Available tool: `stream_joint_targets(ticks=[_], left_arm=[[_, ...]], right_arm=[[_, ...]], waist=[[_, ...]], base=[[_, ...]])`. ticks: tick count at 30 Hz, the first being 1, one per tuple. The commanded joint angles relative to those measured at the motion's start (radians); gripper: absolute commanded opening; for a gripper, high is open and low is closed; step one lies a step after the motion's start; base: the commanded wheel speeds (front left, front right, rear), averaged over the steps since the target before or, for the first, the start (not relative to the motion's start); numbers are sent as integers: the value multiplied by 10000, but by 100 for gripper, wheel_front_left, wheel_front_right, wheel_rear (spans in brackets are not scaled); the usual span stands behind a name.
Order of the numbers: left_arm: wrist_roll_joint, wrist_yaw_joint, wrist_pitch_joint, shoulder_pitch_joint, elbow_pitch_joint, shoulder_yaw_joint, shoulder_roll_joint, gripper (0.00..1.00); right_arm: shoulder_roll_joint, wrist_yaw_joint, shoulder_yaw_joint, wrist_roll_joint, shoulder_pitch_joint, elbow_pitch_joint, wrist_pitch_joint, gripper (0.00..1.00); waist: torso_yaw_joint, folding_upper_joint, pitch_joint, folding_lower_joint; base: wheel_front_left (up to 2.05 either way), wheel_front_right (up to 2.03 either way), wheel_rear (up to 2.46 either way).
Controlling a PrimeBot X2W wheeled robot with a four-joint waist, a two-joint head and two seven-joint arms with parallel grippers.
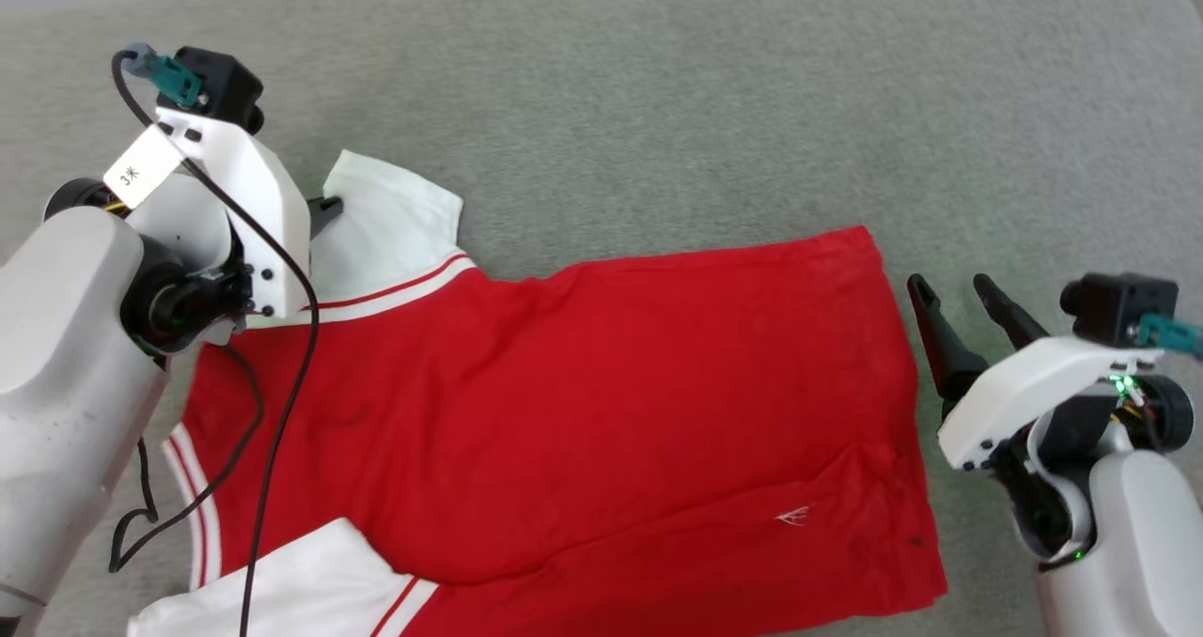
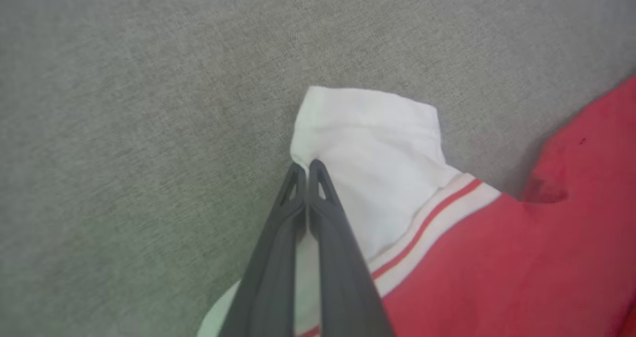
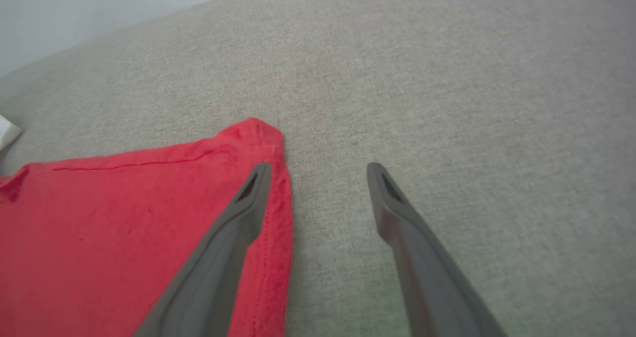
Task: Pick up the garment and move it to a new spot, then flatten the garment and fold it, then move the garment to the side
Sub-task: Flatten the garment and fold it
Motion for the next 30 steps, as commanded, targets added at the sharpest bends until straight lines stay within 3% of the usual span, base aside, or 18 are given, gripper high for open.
stream_joint_targets(ticks=[1, 2, 14, 21, 22, 24, 30], left_arm=[[66, -6, -163, 65, -146, -40, -21, 0], [92, -9, -327, 77, -392, -67, -38, 0], [-40, -13, -752, 276, -1599, -49, -9, 0], [-446, -17, -1147, 623, -1819, 14, -54, 0], [-482, -17, -1230, 641, -1839, 14, -33, 0], [-603, -18, -1305, 735, -1873, 19, 23, 0], [-601, -19, -1753, 926, -1841, 82, 199, 0]], right_arm=[[-157, -5, 26, 65, -283, 168, 352, 100], [-425, -5, 194, 231, -668, 420, 1087, 100], [-1683, -5, 1483, 487, -2537, 2079, 4712, 100], [-1635, -7, 2162, 705, -2394, 4319, 7304, 100], [-1568, -7, 2212, 757, -2395, 4448, 7452, 46], [-1475, -7, 2202, 904, -2521, 4512, 7446, 0], [-1744, -5, 1826, 1227, -3122, 3752, 6656, 0]], waist=[[357, 0, -293, -1], [569, 0, -403, -1], [1521, 0, -242, -1], [1754, 0, -101, -1], [1763, 0, -94, -1], [1773, 0, -108, -1], [1782, 0, -426, -1]], base=[[0, 0, 0], [0, 0, 0], [0, 0, 0], [0, 0, 0], [0, 0, 0], [0, 0, 0], [0, 0, 0]])
